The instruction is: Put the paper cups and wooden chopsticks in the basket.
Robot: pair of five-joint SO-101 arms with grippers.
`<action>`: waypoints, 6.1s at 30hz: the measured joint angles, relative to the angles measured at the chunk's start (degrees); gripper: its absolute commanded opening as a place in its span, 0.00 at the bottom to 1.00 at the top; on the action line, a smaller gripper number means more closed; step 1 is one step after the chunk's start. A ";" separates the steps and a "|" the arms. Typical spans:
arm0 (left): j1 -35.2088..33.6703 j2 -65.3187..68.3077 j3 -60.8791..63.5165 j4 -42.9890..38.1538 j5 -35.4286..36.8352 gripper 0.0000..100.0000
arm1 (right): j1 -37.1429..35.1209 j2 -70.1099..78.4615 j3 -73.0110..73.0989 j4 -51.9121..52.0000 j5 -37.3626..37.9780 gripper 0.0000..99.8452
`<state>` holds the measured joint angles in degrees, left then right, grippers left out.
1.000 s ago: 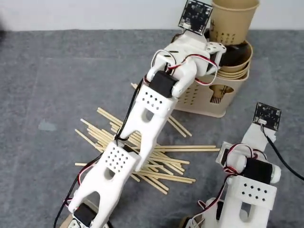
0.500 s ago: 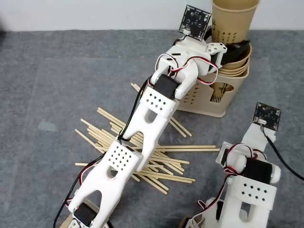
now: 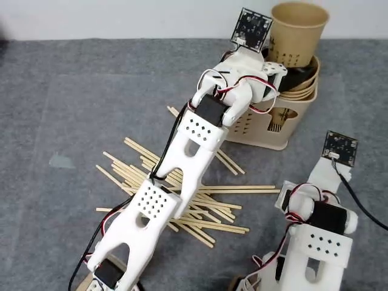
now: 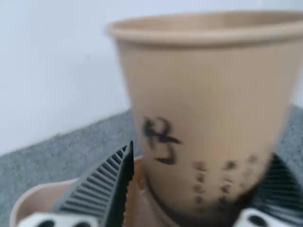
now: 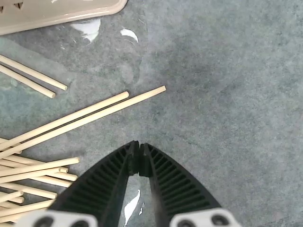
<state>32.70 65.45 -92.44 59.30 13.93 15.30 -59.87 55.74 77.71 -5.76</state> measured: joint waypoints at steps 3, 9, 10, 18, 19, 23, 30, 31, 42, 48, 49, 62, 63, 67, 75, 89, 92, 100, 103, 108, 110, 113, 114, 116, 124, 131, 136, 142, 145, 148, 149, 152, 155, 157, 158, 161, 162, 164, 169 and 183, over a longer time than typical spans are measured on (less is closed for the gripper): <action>-0.35 -0.62 0.00 3.78 0.44 0.49 | 0.00 0.00 0.00 0.00 0.00 0.01; -0.35 -0.97 0.00 4.84 0.88 0.49 | 0.00 0.00 0.00 0.00 0.00 0.01; -0.35 -0.97 0.00 4.84 0.70 0.49 | 0.00 0.00 0.00 0.00 0.00 0.01; -0.09 -5.27 0.00 4.84 0.97 0.49 | 0.00 0.00 0.00 0.00 0.00 0.01; -0.09 -6.24 0.00 4.84 0.97 0.49 | 0.00 0.00 0.00 0.00 0.00 0.01; -0.18 -8.62 0.00 4.84 0.97 0.49 | 0.00 0.00 0.00 0.00 0.00 0.01; -0.70 -10.02 0.00 5.98 0.97 0.49 | 0.00 0.00 0.00 0.00 0.00 0.01; -0.88 -10.99 0.00 7.38 0.97 0.49 | 0.00 0.00 0.00 0.00 0.00 0.01; -0.35 -26.73 0.00 33.32 -0.53 0.49 | 0.00 0.00 0.00 0.00 0.00 0.01; -1.49 -33.14 0.00 40.00 1.58 0.40 | 0.00 0.00 0.00 0.00 0.00 0.01; -1.93 -34.37 0.00 40.09 1.76 0.37 | 0.00 0.00 0.00 0.00 0.00 0.01; -2.55 -49.85 -0.09 40.18 -15.03 0.01 | 0.00 0.00 0.00 0.00 0.00 0.01; -3.25 -50.90 -0.09 40.18 -15.91 0.01 | 0.00 0.00 0.00 0.00 0.00 0.01; -8.00 -55.12 -0.09 40.18 -17.23 0.01 | 0.00 0.00 0.00 0.00 0.00 0.01; -21.45 -69.71 5.10 40.18 -20.40 0.01 | 0.00 0.00 -1.85 1.49 6.51 0.01; -33.85 -111.47 69.80 40.18 -24.00 0.01 | -21.19 0.00 -8.70 7.47 16.70 0.01; -35.69 -118.68 83.52 39.03 -24.00 0.01 | -27.69 0.00 -8.70 7.47 21.54 0.01; -38.59 -135.38 120.26 26.81 -24.00 0.01 | -34.55 6.86 -9.32 7.47 29.71 0.07; -38.51 -139.87 131.60 22.59 -24.00 0.01 | -34.55 14.24 -12.84 7.47 33.41 0.18; -38.59 -144.09 140.92 19.08 -27.08 0.01 | -34.73 26.99 -19.43 7.47 38.86 0.21; -38.59 -144.53 142.24 18.81 -28.57 0.01 | -34.73 31.65 -21.89 7.47 41.85 0.20; -38.51 -144.53 143.74 18.55 -30.15 0.01 | -34.81 37.54 -24.88 7.47 46.24 0.20; -38.59 -144.53 144.26 18.46 -30.59 0.01 | -34.81 39.21 -25.67 7.30 47.30 0.20; -38.59 -144.53 145.14 18.37 -30.77 0.01 | -35.43 42.11 -26.73 5.89 49.05 0.20; -38.51 -144.70 151.47 14.95 -30.86 0.01 | -40.62 53.19 -26.99 -1.85 52.48 0.20; -38.51 -144.53 155.52 13.19 -33.14 0.01 | -41.32 59.34 -26.99 -5.27 52.57 0.20; -38.51 -144.53 155.60 13.10 -33.32 0.01 | -41.05 61.71 -27.08 -7.12 52.57 0.20; -38.51 -144.53 155.60 13.10 -33.32 0.01 | -41.05 65.14 -27.08 -10.37 52.57 0.20; -38.51 -144.53 155.60 13.10 -33.32 0.01 | -40.97 65.93 -27.08 -11.08 52.66 0.18; -38.51 -144.53 155.60 13.10 -33.32 0.01 | -40.97 66.02 -27.52 -11.43 52.57 0.08; -38.51 -144.53 155.60 13.10 -33.32 0.01 | -40.88 66.02 -27.60 -11.78 52.57 0.05; -38.51 -144.53 155.60 13.10 -33.32 0.01 | -41.05 66.02 -27.60 -11.60 52.66 0.01; -38.51 -144.53 155.60 13.10 -33.32 0.01 | -40.97 66.02 -27.78 -11.60 52.57 0.01; -38.51 -144.53 155.60 13.10 -33.32 0.01 | -40.88 66.02 -28.04 -11.60 52.57 0.01; -38.51 -144.53 155.60 13.10 -33.32 0.01 | -40.88 66.02 -28.04 -11.60 52.57 0.01; -38.51 -144.53 155.60 13.10 -33.32 0.01 | -40.88 65.58 -28.04 -11.60 52.57 0.01; -38.51 -144.53 155.60 13.10 -33.32 0.01 | -40.97 64.79 -28.04 -11.60 52.57 0.01; -38.51 -144.53 155.60 13.10 -33.32 0.01 | -40.97 61.80 -28.04 -11.25 52.57 0.01; -38.51 -144.53 155.60 13.10 -33.32 0.01 | -41.14 51.16 -28.04 -7.03 52.57 0.01; -38.51 -144.53 155.60 13.10 -33.41 0.01 | -41.14 35.08 -47.38 2.81 45.71 0.01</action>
<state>-5.80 -79.08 63.16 72.40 -19.47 -25.85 -24.79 8.35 80.53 39.96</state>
